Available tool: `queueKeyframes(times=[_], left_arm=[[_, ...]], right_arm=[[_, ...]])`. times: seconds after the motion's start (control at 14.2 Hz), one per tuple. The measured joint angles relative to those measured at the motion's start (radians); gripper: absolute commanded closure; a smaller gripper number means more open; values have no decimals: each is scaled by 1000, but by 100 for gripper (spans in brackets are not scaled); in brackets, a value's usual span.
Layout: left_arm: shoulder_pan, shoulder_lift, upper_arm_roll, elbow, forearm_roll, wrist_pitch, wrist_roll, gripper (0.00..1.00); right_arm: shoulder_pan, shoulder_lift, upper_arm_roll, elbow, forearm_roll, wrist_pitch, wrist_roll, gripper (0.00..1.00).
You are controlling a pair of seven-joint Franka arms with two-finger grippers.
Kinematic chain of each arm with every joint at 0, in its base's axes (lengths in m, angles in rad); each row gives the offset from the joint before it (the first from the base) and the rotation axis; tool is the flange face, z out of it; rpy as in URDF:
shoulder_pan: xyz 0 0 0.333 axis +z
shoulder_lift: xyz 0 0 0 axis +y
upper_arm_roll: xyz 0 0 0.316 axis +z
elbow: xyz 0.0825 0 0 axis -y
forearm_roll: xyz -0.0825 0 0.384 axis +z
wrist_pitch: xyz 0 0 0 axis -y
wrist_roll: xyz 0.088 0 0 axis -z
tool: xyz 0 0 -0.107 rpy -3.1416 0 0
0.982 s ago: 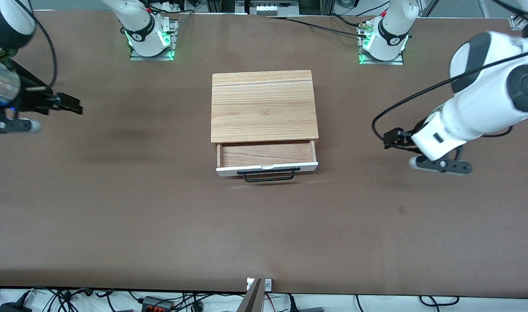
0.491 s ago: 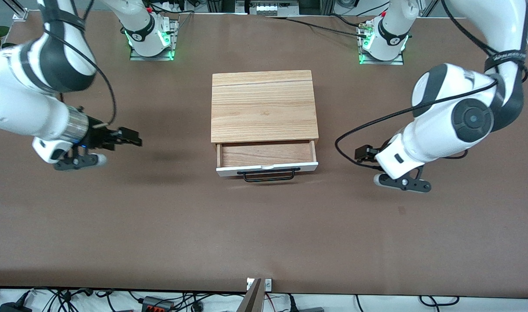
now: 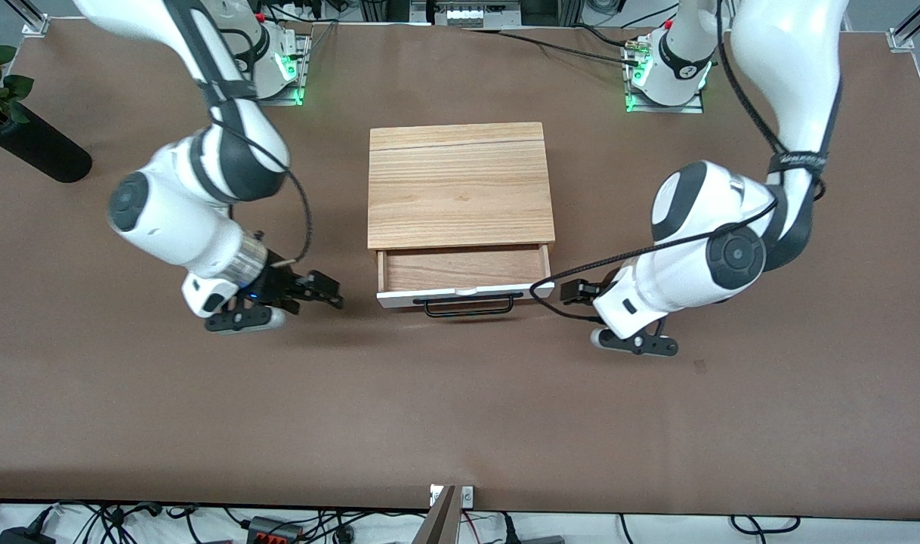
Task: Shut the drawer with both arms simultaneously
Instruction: 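Move the right gripper and the left gripper to the drawer front, then push the white drawer front into the box with both grippers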
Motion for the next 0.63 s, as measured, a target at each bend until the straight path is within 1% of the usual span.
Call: queueKeyframes(times=[0.14,0.21,0.42,0.63], left_arm=[[-9,36,0,12,-53,33,0,0],[-14,48,-1,15,-62,39,0,0],[-36,73,-1,16,-68,102,-3,0],[-50,86,-1,13,-68,108,-2,0]], right_arm=[[62,53,0,0,0,129,35,0],[81,73,0,1,0,165,45,0],[106,112,0,8,0,244,48,0],[122,131,0,18,0,267,47,0]])
